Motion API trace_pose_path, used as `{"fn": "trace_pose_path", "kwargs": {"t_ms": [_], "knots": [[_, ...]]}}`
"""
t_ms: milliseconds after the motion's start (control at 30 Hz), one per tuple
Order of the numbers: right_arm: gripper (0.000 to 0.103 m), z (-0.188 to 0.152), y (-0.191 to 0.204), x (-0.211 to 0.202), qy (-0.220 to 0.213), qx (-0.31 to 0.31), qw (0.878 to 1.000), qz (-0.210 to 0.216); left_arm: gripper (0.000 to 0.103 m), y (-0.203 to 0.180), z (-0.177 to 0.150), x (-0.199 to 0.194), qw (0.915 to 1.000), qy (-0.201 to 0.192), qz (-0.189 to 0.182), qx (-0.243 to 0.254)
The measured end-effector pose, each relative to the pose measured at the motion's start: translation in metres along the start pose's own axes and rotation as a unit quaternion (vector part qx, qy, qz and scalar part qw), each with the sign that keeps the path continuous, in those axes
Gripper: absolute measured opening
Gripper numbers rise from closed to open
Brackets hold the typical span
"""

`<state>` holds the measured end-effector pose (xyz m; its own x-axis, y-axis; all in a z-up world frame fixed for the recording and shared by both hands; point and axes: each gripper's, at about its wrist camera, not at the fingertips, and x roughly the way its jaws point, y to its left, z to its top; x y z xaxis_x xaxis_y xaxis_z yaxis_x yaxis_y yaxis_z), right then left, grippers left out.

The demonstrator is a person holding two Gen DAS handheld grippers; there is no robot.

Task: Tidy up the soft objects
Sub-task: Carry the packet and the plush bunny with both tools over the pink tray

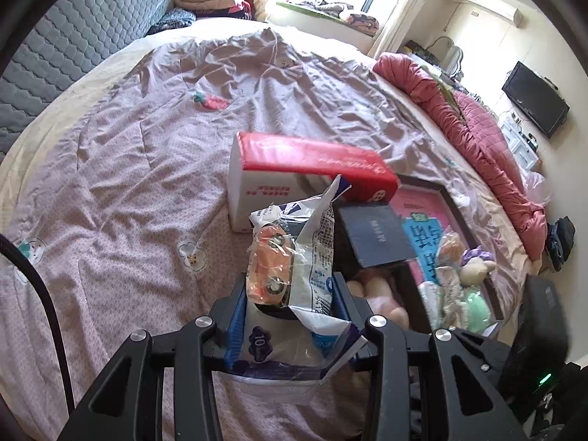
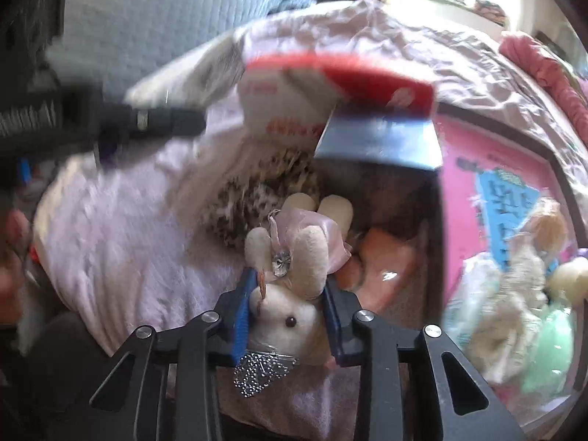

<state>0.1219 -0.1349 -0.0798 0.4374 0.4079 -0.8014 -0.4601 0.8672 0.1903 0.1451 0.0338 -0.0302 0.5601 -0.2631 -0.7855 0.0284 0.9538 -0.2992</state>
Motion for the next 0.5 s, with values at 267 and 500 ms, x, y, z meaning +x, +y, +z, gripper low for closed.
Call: {"fn": "trace_pose_path", "kwargs": {"t_ms": [267,500], "knots": [[0.035,0.008,-0.031,-0.062,-0.067,0.053,0.996,0.008,0.042,-0.039,0.002,-0.023,0.9992,-0.020,-0.010,0.033],[0.035,0.010,-0.069,-0.115,-0.117,0.088,0.989,-0.015,0.042,-0.087,-0.004,-0.029,0.9968,-0.022,-0.025,0.072]]}}
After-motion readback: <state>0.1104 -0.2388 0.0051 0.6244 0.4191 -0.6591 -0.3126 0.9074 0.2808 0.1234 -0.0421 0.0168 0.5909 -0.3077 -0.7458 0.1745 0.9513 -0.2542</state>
